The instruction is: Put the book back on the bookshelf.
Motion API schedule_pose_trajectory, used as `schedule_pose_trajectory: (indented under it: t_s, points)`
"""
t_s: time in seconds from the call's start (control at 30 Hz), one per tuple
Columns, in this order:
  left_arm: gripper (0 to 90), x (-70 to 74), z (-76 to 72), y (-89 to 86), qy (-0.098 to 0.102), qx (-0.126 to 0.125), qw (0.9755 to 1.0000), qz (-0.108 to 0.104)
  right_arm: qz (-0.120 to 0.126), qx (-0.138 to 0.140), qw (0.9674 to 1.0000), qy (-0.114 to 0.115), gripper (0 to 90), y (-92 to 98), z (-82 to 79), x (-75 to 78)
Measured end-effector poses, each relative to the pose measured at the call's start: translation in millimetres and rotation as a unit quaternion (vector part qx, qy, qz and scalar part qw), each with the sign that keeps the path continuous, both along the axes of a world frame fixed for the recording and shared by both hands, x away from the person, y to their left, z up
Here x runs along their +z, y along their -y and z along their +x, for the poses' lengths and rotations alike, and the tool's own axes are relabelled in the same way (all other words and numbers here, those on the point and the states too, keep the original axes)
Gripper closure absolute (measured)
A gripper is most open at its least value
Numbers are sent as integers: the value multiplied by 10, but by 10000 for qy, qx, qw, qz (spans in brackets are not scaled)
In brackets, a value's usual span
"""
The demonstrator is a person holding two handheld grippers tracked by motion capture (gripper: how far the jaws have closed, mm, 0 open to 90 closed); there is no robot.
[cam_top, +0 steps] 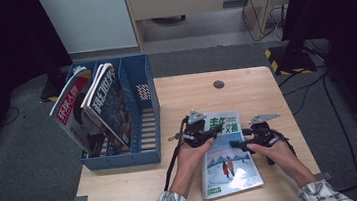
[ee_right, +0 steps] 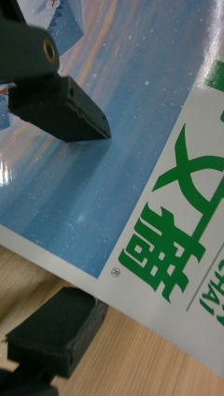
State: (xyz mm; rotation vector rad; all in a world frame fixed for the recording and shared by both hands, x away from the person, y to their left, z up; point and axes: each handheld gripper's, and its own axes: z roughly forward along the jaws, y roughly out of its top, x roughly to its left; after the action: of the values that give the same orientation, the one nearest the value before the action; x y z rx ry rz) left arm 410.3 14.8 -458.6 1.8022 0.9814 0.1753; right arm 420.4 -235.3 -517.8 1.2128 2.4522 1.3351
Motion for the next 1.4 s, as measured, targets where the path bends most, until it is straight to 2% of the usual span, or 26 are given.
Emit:
schedule_pose_trajectory:
  t_s: [0.2,0.27,0.4,0.43,0.53,0.63,0.8,1.0,1.23,1.4]
  points:
    - [686,10,1,8,35,-70,10000,14,125,45,9998,-155,89,13,40,-49]
    - [686,15,-3,13,64,-93,9999,15,188,163,9996,-112,82,34,52,-70]
    - [687,32,-19,29,122,-164,9998,15,304,495,9981,-204,106,48,72,-90]
    - [687,37,-24,35,134,-183,9997,25,318,481,9980,-259,106,43,72,-90]
    - [687,54,-33,46,189,-236,9995,44,262,522,9978,-324,108,46,72,-70]
    - [687,77,-40,52,269,-310,9991,74,-18,577,9981,-235,121,30,51,-6]
    - [689,137,-46,51,459,-465,9978,104,-373,679,9970,-29,195,58,19,104]
    - [694,174,-41,17,575,-530,9969,16,-456,583,9970,241,315,119,-20,212]
    - [695,191,-37,-32,585,-550,9968,-49,-597,451,9962,437,467,145,-63,310]
    - [697,217,-34,-79,619,-551,9965,-92,-624,356,9962,489,563,131,-65,371]
